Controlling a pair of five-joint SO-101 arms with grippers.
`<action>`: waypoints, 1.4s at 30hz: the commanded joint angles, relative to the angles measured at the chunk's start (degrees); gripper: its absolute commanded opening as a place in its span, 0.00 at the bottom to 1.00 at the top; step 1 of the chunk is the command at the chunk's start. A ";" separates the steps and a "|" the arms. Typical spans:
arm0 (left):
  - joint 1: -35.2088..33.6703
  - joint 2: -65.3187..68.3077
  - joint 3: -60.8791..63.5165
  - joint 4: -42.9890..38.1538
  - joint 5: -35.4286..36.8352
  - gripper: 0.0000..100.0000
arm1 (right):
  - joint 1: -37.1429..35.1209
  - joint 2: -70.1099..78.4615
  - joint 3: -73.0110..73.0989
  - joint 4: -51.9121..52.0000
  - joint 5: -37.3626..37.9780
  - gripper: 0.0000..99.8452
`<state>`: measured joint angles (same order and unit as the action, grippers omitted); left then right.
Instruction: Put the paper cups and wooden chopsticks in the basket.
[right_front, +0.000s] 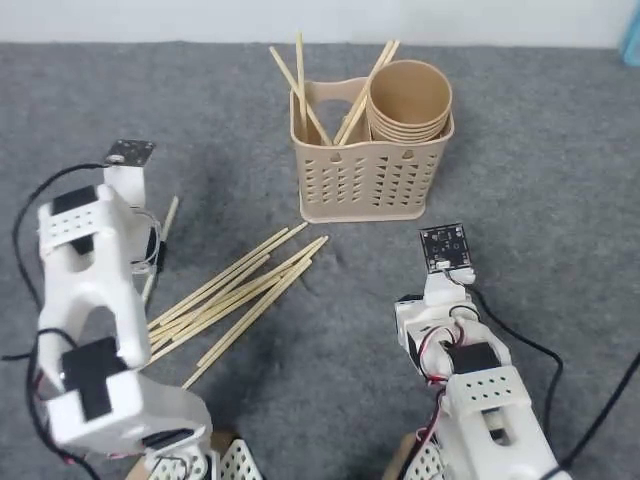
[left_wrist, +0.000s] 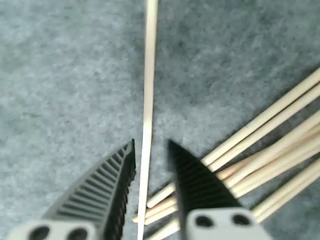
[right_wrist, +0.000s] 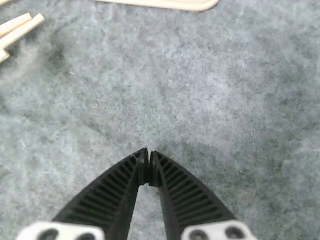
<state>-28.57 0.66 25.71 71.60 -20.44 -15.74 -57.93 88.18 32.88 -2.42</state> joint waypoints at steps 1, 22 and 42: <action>-0.53 -5.10 0.04 -1.32 0.79 0.20 | 0.75 -1.45 -0.44 -1.63 1.23 0.02; 7.30 21.71 -19.82 -18.81 5.71 0.16 | 0.75 -1.36 -0.35 -1.63 1.23 0.02; 8.09 30.95 -30.64 2.20 6.15 0.01 | 0.75 -1.45 -0.35 -1.54 1.23 0.02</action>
<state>-20.92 32.22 -3.38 70.99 -14.99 -15.74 -57.93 88.18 32.88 -2.42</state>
